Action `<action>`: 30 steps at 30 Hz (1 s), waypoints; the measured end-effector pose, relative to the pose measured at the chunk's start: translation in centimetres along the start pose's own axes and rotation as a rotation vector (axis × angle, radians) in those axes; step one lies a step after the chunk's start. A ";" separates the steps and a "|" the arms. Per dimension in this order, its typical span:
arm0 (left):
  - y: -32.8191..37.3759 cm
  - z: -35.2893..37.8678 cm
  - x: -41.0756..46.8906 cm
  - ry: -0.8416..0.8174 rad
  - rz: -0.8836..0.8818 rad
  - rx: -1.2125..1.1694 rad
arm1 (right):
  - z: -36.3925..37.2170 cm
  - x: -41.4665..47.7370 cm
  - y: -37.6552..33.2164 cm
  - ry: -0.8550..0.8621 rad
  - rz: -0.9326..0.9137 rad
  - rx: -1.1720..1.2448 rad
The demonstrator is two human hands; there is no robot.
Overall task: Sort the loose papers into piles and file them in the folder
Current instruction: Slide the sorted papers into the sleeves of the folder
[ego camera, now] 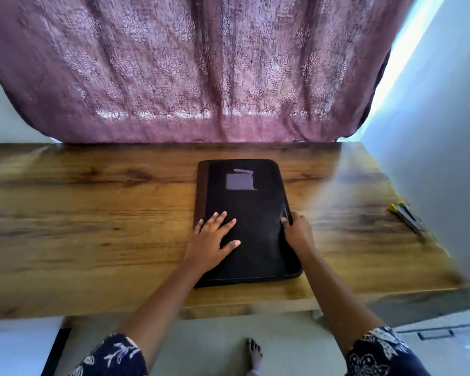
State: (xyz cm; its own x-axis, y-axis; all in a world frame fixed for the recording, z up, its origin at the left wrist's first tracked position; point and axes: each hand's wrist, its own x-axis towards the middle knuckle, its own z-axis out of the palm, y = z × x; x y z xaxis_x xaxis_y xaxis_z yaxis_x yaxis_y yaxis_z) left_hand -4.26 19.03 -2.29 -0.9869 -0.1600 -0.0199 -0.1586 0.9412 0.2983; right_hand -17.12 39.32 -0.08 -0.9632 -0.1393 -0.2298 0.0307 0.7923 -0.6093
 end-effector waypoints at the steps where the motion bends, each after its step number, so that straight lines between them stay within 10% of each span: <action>1: -0.4 0.0 -0.1 0.020 -0.039 -0.015 | 0.5 0.0 0.1 0.032 -0.044 -0.090; 22: -8.9 -3.0 7.6 0.202 -0.633 -0.408 | 4.8 10.4 -8.9 -0.186 -0.703 -0.491; 30: -9.2 -2.0 9.2 0.253 -0.590 -0.400 | 8.9 16.1 -13.6 -0.332 -0.895 -0.555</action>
State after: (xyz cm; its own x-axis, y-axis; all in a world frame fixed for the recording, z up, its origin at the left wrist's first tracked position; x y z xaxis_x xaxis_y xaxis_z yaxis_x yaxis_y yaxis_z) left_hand -11.79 8.29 -3.35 -0.6973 -0.7125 -0.0780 -0.5881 0.5065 0.6306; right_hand -30.65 20.99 -2.21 -0.4552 -0.8825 -0.1182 -0.8462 0.4701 -0.2508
